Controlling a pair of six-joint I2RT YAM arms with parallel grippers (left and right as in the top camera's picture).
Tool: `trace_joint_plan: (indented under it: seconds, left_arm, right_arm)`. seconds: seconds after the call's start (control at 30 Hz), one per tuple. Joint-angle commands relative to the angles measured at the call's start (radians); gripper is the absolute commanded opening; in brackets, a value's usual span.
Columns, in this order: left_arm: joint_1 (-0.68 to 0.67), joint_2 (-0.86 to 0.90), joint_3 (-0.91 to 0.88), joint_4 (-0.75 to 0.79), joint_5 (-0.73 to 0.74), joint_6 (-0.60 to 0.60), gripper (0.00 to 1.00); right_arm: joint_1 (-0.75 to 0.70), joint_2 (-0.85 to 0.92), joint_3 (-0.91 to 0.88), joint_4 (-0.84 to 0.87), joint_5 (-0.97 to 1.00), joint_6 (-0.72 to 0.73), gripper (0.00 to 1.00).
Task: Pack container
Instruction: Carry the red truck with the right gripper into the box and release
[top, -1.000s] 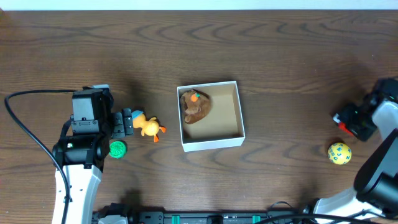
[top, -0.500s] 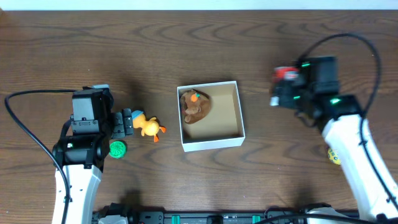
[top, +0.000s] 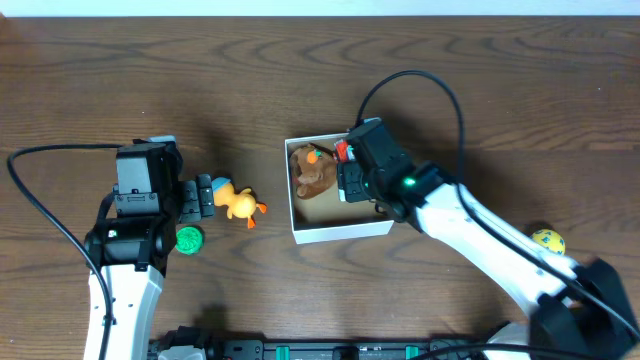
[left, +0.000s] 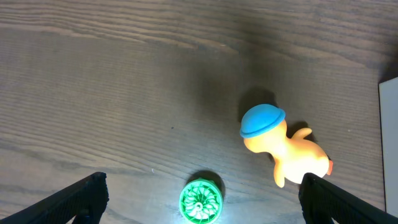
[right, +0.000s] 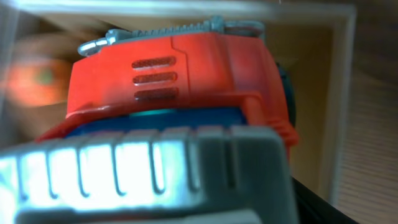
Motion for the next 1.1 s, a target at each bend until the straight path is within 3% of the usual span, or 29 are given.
trace_joint_plan:
  seconds: [0.0, 0.23, 0.47, 0.8, 1.07]
  left_arm:
    - [0.006, 0.002, 0.02, -0.003, -0.008, 0.013, 0.98]
    - [0.006, 0.002, 0.02, -0.003, -0.008, 0.013, 0.98]
    - [0.006, 0.002, 0.02, -0.003, -0.008, 0.013, 0.98]
    - [0.006, 0.002, 0.02, -0.003, -0.008, 0.013, 0.98]
    - [0.006, 0.002, 0.02, -0.003, -0.008, 0.013, 0.98]
  right_arm:
    - [0.003, 0.056, 0.016, 0.029, 0.059, 0.043, 0.45]
    - [0.008, 0.047, 0.027, 0.058, 0.058, 0.0, 0.65]
    - [0.008, -0.003, 0.069, 0.049, 0.074, -0.019, 0.94]
    - [-0.022, -0.094, 0.164, -0.099, 0.1, -0.04, 0.95]
    - [-0.328, -0.256, 0.164, -0.411, 0.056, 0.045, 0.95]
